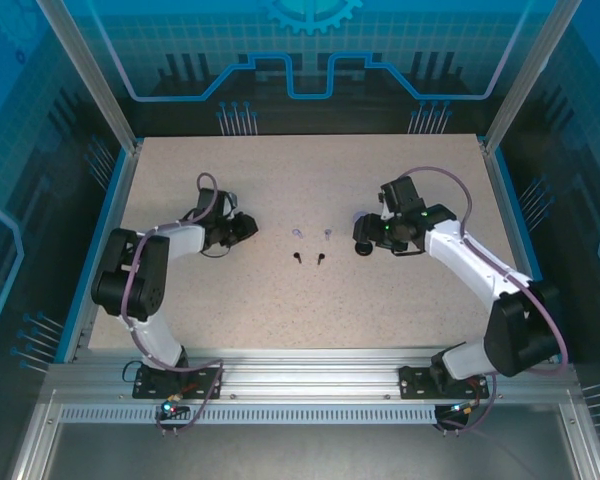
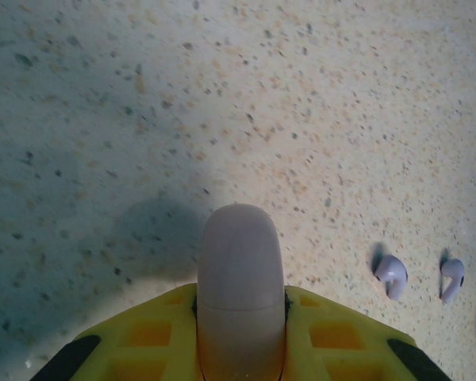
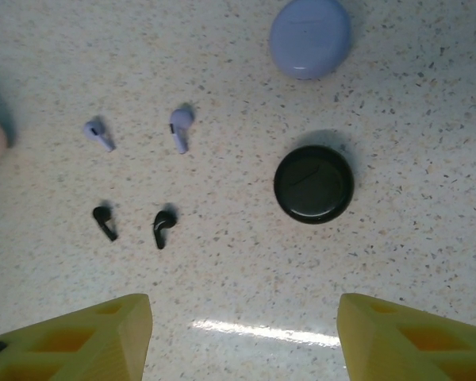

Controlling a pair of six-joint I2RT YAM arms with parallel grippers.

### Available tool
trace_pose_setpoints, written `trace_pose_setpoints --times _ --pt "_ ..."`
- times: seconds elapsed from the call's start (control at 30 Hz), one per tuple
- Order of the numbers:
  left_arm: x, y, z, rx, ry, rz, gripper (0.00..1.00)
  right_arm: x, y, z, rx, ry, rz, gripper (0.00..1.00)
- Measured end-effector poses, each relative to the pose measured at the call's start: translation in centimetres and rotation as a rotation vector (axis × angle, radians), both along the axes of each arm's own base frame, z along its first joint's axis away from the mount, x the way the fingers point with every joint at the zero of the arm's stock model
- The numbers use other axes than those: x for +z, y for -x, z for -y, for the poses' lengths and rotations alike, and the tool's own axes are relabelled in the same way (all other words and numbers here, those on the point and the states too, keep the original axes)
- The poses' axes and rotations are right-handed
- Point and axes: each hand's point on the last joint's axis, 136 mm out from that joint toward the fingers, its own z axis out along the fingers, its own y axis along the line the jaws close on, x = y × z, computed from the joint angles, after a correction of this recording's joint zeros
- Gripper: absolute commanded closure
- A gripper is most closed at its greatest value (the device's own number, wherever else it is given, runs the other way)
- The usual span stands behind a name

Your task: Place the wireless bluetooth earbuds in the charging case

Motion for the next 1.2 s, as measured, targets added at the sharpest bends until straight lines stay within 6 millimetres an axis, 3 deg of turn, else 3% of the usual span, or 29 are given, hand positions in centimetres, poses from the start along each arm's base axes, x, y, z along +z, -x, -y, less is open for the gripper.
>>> trace_pose_setpoints --times 0.07,0.17,0.4,0.67,0.8,1.0,1.1,1.2 --pt "-0.5 -0.3 -0.4 -0.008 -0.004 -0.032 1.0 -1.1 -0.3 0.1 -0.005 0.021 -0.023 0.36" --pt "-0.7 -0.9 -1.0 -0.021 -0.006 -0.063 0.91 -2.8 -0.6 0.4 -0.011 0.054 -0.059 0.36" --pt "-1.2 -1.4 -3.0 -0.005 -0.04 -0.14 0.49 -4.6 -2.2 0.8 -0.011 0.113 -0.09 0.29" --pt "-0.2 -0.2 -5.5 0.036 -0.097 -0.193 0.17 -4.4 -4.7 0.8 0.02 0.182 -0.061 0.2" --pt "3.3 -0.3 -6.1 0.044 -0.116 -0.124 0.01 -4.3 -5.7 0.6 0.063 0.212 -0.051 0.19" --pt "10.9 -0.8 -5.7 0.05 -0.094 0.068 0.01 -5.5 -6.4 0.2 0.154 0.254 -0.078 0.2" --pt "14.6 -0.7 -4.3 0.043 -0.063 0.172 0.01 -6.8 -6.4 0.2 0.189 0.278 -0.116 0.21" --pt "18.0 0.2 -1.6 0.017 -0.007 0.279 0.01 -8.4 -6.1 0.3 0.214 0.297 -0.159 0.22"
